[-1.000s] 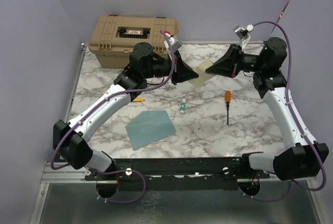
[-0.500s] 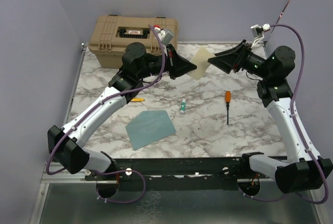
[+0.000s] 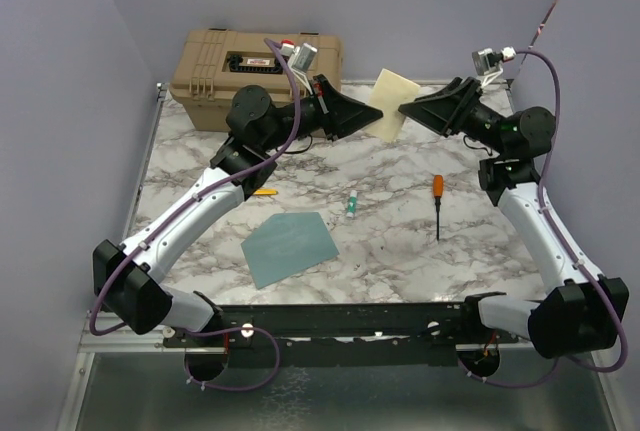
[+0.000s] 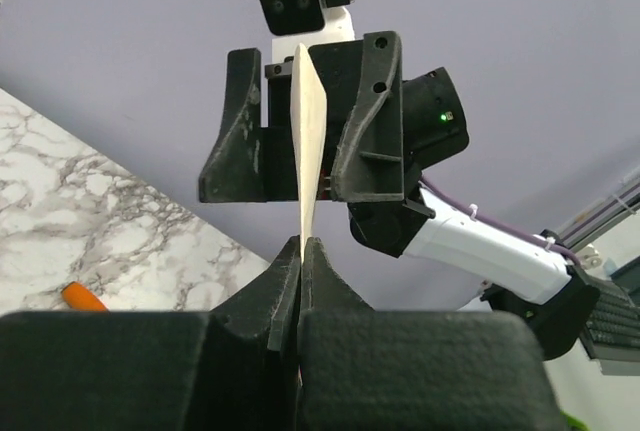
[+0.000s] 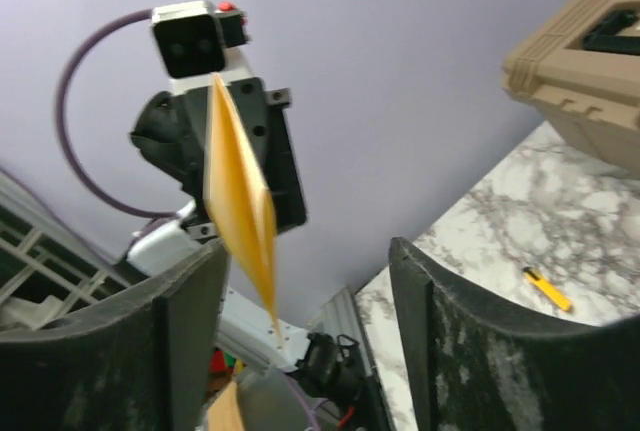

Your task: Place the letter into the envelope and seal it

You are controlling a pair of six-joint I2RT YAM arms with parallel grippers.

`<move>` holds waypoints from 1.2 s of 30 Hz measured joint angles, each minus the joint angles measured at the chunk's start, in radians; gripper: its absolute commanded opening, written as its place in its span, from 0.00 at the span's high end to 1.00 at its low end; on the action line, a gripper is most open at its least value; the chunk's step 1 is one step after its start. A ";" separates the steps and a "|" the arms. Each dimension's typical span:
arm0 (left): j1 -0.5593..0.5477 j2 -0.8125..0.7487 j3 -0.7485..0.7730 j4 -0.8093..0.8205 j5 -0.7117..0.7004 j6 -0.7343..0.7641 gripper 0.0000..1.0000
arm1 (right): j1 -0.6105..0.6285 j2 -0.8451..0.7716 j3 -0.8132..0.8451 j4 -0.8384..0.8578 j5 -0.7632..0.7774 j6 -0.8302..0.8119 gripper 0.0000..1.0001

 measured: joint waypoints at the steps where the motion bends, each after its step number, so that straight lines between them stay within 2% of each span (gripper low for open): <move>1: 0.000 0.002 -0.002 0.007 -0.002 -0.013 1.00 | 0.006 0.005 0.009 0.020 -0.004 0.010 0.43; 6: 0.000 0.010 -0.011 0.025 -0.015 -0.052 1.00 | 0.032 0.030 0.031 0.107 -0.016 0.061 0.74; 9: 0.000 0.013 -0.016 0.027 -0.029 -0.067 1.00 | 0.038 0.048 0.031 0.142 -0.023 0.090 0.98; 10: 0.000 0.013 -0.019 0.029 -0.032 -0.069 0.92 | 0.038 0.052 0.031 0.146 -0.024 0.096 0.99; 13: 0.000 0.013 -0.030 0.031 -0.045 -0.063 0.51 | 0.038 0.054 0.031 0.132 -0.024 0.084 0.99; 14: 0.000 0.013 -0.034 0.020 -0.054 -0.056 0.41 | 0.038 0.053 0.033 0.110 -0.021 0.066 1.00; 16: 0.000 0.011 -0.041 -0.031 -0.082 -0.023 0.25 | 0.039 0.052 0.050 0.010 -0.002 -0.004 0.99; 18: 0.000 0.000 -0.053 -0.122 -0.132 0.013 0.16 | 0.040 0.051 0.077 -0.145 0.038 -0.103 1.00; 22: 0.003 -0.036 -0.085 -0.395 -0.293 0.099 0.08 | 0.040 0.052 0.101 -0.471 0.167 -0.303 0.99; 25: 0.008 -0.065 -0.133 -0.613 -0.436 0.123 0.01 | 0.041 0.059 0.064 -0.633 0.258 -0.406 0.99; 29: 0.016 -0.098 -0.265 -0.818 -0.562 0.092 0.01 | 0.051 0.069 -0.059 -0.747 0.327 -0.467 0.99; 36: 0.043 -0.101 -0.528 -0.987 -0.661 0.013 0.01 | 0.127 0.096 -0.186 -0.850 0.368 -0.523 1.00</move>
